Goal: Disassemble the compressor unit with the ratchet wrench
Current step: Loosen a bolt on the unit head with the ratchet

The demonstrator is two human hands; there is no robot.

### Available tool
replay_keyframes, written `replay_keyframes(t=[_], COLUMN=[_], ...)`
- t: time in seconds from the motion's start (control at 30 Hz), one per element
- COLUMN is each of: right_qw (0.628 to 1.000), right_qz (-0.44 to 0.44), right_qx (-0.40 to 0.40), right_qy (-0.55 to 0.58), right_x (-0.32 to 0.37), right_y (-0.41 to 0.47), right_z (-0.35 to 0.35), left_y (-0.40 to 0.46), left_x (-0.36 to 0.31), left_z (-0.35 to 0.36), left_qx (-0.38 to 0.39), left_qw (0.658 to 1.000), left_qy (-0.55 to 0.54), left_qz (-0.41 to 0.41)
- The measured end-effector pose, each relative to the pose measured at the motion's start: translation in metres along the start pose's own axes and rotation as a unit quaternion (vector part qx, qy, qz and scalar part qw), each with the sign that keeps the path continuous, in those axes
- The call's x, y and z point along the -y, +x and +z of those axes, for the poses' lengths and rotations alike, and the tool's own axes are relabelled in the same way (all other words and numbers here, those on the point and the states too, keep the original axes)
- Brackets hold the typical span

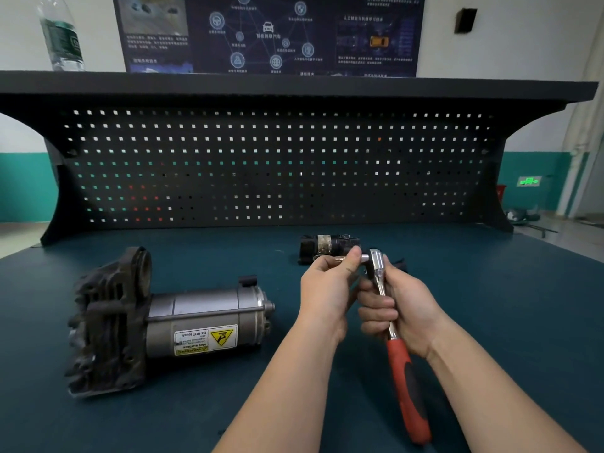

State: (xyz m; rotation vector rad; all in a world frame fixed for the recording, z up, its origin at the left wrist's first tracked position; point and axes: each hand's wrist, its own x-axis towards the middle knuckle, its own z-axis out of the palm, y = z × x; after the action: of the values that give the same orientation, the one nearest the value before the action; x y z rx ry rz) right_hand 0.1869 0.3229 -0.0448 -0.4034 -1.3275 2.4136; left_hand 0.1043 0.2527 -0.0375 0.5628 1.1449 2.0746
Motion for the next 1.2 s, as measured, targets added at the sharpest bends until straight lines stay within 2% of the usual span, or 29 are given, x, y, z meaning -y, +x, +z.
replay_keyframes(t=[0.13,0.2,0.27,0.33,0.4,0.47,0.53,0.63,0.77,0.8,0.83,0.87,0.9,0.93,1.0,1.03,1.07,1.13,1.2], right_qw=[0.995,0.977,0.937,0.874,0.82,0.775,0.738,0.742,0.745,0.749,0.756,0.762,0.767,0.774,0.786,0.789,0.786,0.777,0.766], right_qz=[-0.033,-0.073,-0.109,-0.129,-0.125,-0.092,-0.064,-0.063,-0.063,-0.06,-0.059,-0.06,-0.063,-0.065,-0.064,-0.06,-0.056,-0.047,-0.046], right_qx=[-0.084,-0.137,-0.176,-0.201,-0.203,-0.196,-0.182,-0.185,-0.204,-0.209,-0.212,-0.213,-0.211,-0.209,-0.207,-0.207,-0.204,-0.199,-0.2], right_qy=[-0.052,-0.147,-0.281,-0.423,-0.521,-0.594,-0.647,-0.642,-0.632,-0.625,-0.617,-0.609,-0.602,-0.594,-0.578,-0.576,-0.58,-0.595,-0.609], right_x=[-0.007,-0.014,-0.019,-0.023,-0.03,-0.039,-0.046,-0.048,-0.049,-0.05,-0.05,-0.05,-0.05,-0.05,-0.049,-0.048,-0.047,-0.047,-0.047], right_y=[0.008,0.014,0.021,0.026,0.031,0.035,0.037,0.031,0.03,0.03,0.031,0.031,0.031,0.03,0.027,0.025,0.024,0.023,0.023], right_z=[0.001,0.002,0.001,0.0,-0.001,0.001,0.003,0.007,0.008,0.006,0.005,0.004,0.003,0.002,0.003,0.003,0.003,0.004,0.005], left_y=[0.001,-0.001,-0.009,-0.024,-0.046,-0.067,-0.078,-0.078,-0.075,-0.075,-0.074,-0.075,-0.077,-0.081,-0.09,-0.095,-0.101,-0.106,-0.101], left_x=[0.006,0.01,0.01,0.004,-0.009,-0.025,-0.044,-0.068,-0.094,-0.101,-0.11,-0.118,-0.126,-0.134,-0.143,-0.142,-0.138,-0.126,-0.114], left_z=[-0.002,-0.004,-0.011,-0.024,-0.043,-0.066,-0.09,-0.118,-0.131,-0.134,-0.139,-0.146,-0.154,-0.163,-0.182,-0.189,-0.194,-0.193,-0.176], left_qx=[-0.04,-0.041,-0.028,-0.04,-0.063,-0.088,-0.103,-0.059,-0.038,-0.059,-0.092,-0.123,-0.156,-0.188,-0.226,-0.235,-0.235,-0.209,-0.127], left_qw=[0.999,0.996,0.984,0.948,0.884,0.803,0.721,0.631,0.452,0.429,0.42,0.431,0.456,0.505,0.646,0.694,0.703,0.645,0.585], left_qy=[0.019,0.078,0.171,0.3,0.414,0.496,0.569,0.691,0.824,0.824,0.811,0.795,0.772,0.737,0.638,0.603,0.599,0.636,0.674], left_qz=[0.003,0.008,0.03,0.096,0.208,0.318,0.381,0.348,0.34,0.365,0.397,0.409,0.415,0.408,0.352,0.317,0.303,0.369,0.433])
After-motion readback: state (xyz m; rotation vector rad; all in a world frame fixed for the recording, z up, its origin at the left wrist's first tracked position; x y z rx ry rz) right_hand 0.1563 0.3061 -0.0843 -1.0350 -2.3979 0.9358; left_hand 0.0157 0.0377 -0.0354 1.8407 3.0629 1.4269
